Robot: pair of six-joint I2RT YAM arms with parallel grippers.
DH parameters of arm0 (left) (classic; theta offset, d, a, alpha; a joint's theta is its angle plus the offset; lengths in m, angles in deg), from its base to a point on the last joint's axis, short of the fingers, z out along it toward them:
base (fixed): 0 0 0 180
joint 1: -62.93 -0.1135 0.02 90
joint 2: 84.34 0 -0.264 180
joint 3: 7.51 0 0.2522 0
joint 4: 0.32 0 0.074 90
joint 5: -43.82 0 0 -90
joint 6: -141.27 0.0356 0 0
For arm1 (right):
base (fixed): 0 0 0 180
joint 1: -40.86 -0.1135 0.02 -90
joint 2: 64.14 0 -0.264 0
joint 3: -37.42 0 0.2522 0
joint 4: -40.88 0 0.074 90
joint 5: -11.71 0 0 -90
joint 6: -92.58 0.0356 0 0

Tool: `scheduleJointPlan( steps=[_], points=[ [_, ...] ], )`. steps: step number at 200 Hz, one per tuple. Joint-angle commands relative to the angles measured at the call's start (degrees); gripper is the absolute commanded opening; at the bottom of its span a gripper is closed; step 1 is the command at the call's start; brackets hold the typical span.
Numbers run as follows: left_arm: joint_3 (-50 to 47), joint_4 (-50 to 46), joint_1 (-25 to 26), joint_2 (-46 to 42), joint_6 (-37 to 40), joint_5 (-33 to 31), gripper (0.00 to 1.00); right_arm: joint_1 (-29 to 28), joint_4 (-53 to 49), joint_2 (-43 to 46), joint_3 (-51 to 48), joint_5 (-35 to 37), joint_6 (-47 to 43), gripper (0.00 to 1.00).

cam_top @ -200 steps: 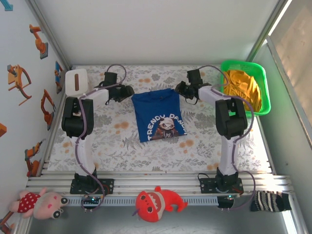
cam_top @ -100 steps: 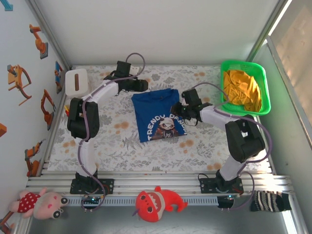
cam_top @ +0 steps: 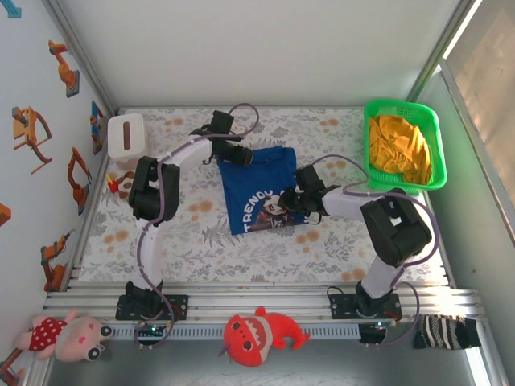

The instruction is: Fold the inside-out t-shirt

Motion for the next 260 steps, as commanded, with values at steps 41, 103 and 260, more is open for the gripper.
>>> scheduleJointPlan(
  steps=[41,103,260],
  points=[
    [5.40,-1.78,0.00,4.65,0.39,-0.02,0.49,-1.63,-0.06,-1.44,-0.63,2.68,1.44,0.21],
    [9.51,-2.28,-0.31,6.60,-1.34,-0.43,0.00,-2.82,-2.03,-1.41,-1.46,4.70,2.59,0.19],
    [1.33,1.26,-6.79,-3.75,-10.21,2.47,0.58,-10.75,-5.66,3.71,-2.09,8.05,8.27,0.19]
  ],
)
